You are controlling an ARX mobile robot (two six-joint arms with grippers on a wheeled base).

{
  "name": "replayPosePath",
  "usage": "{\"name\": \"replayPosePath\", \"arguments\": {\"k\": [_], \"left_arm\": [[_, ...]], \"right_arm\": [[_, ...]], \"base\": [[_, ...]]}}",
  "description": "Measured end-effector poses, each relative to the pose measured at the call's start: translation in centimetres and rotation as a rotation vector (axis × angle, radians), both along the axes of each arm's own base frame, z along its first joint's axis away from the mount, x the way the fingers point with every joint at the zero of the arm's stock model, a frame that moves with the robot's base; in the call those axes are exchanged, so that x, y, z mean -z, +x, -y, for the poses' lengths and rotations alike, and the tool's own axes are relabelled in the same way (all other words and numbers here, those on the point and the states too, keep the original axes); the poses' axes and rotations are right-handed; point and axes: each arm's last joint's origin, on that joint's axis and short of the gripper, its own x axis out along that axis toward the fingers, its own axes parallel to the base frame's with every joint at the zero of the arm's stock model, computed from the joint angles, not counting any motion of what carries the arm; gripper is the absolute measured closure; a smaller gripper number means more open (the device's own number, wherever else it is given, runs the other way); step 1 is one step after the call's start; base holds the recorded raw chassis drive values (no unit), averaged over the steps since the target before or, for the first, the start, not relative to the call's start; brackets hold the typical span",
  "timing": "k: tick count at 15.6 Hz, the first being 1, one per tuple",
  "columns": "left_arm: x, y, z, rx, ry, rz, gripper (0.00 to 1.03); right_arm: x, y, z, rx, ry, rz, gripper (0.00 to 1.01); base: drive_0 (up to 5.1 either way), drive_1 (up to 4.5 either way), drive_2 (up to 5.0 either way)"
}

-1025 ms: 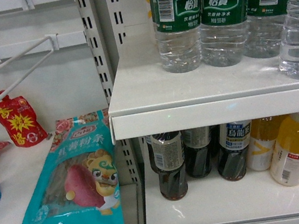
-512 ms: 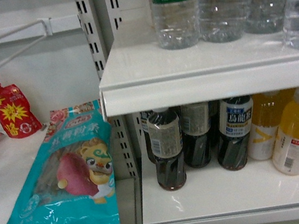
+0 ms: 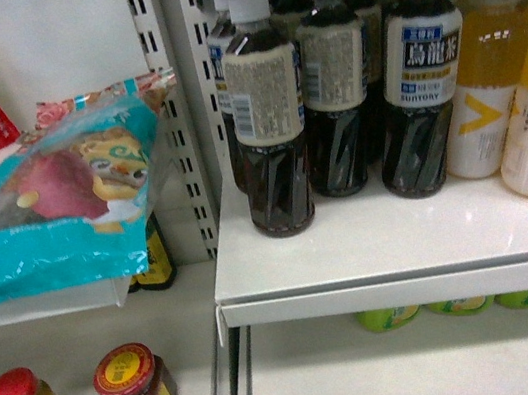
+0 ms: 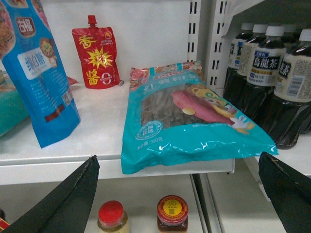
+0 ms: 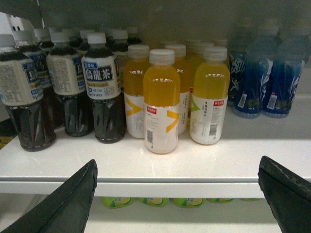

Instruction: Move water from second to third shelf

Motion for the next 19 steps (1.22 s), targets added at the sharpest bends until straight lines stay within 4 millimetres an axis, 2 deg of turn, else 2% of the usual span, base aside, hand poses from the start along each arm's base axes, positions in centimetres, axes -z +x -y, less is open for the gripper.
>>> {"name": "replayPosePath", "arguments": {"k": [19], "left_arm": [[0.01, 0.0, 0.0, -0.001, 0.0, -0.001, 0.05]], "right_arm": [[0.02, 0.0, 0.0, -0.001, -0.001, -0.002, 0.03]], "base": [[0.0, 0.0, 0.0]]}}
